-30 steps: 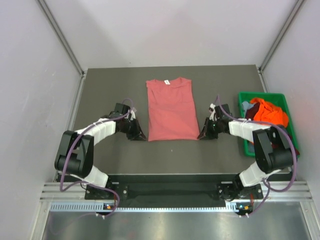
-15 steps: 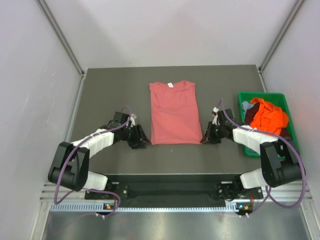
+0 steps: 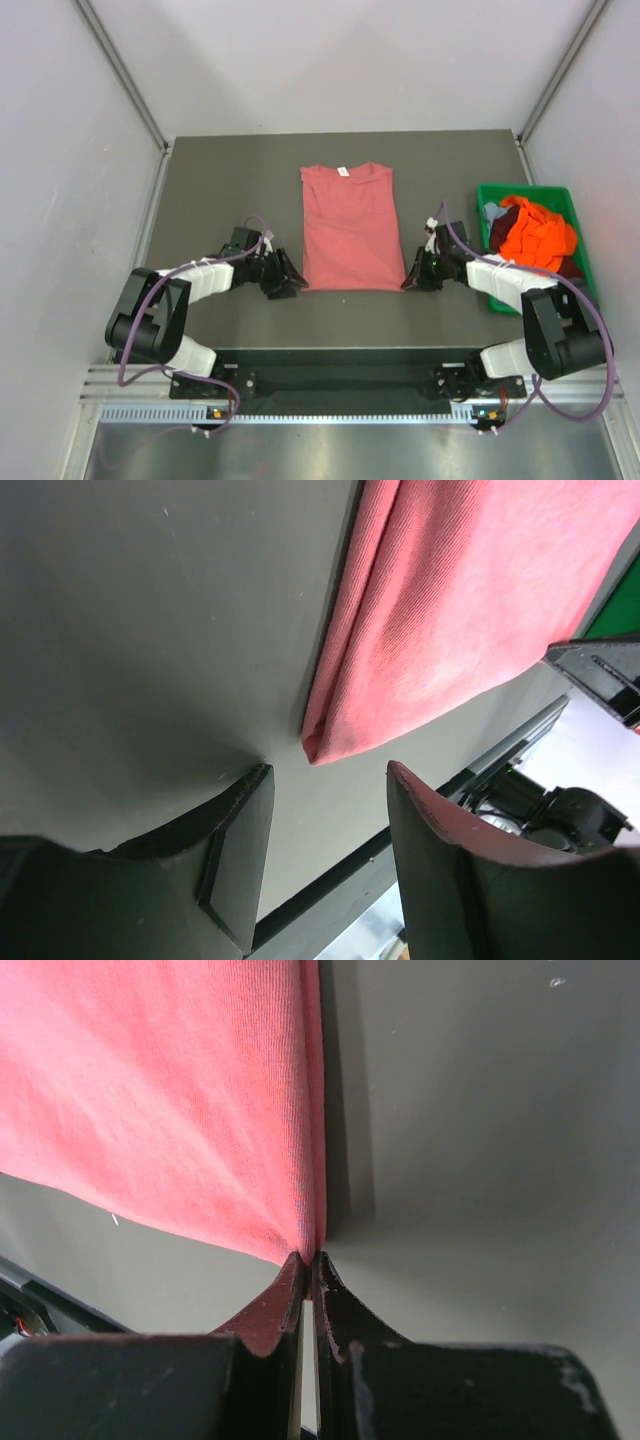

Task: Fold and stack the t-shirts
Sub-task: Fold the tshirt

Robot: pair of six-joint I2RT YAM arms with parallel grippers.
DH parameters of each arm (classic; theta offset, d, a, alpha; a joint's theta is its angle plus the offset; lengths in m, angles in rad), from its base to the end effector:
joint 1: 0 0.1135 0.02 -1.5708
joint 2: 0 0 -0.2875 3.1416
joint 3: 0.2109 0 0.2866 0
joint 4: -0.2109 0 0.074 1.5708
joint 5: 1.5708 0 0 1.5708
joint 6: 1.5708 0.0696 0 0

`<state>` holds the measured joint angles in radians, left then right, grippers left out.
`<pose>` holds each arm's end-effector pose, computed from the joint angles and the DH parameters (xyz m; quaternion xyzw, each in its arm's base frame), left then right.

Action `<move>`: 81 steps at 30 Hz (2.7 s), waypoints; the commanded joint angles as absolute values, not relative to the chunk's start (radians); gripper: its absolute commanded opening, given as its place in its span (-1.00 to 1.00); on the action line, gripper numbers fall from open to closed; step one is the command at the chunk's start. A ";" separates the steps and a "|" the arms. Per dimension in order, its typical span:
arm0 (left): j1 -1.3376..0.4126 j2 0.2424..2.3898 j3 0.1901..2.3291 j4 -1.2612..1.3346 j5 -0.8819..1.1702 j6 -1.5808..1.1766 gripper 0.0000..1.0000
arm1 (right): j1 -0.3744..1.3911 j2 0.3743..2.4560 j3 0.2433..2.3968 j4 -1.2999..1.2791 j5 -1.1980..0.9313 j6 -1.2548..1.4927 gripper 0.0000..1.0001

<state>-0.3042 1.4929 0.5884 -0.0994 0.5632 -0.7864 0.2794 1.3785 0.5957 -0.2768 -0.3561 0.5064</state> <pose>0.2649 -0.1221 0.1048 -0.1447 0.9142 -0.3675 0.0913 0.2568 0.0989 0.1192 0.0634 0.9512 0.2536 0.1643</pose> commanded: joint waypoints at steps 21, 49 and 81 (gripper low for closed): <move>-0.348 1.569 0.571 -0.008 0.442 -0.841 -1.00 | 0.293 1.330 0.566 -0.250 -0.348 0.523 -1.00; -0.430 1.221 0.704 -0.419 0.308 -0.877 -1.00 | 0.307 1.071 0.646 -0.468 -0.255 0.508 -1.00; -0.238 1.882 1.653 -0.453 0.311 -0.658 -1.00 | 0.278 1.782 1.606 -0.589 -0.175 0.463 -1.00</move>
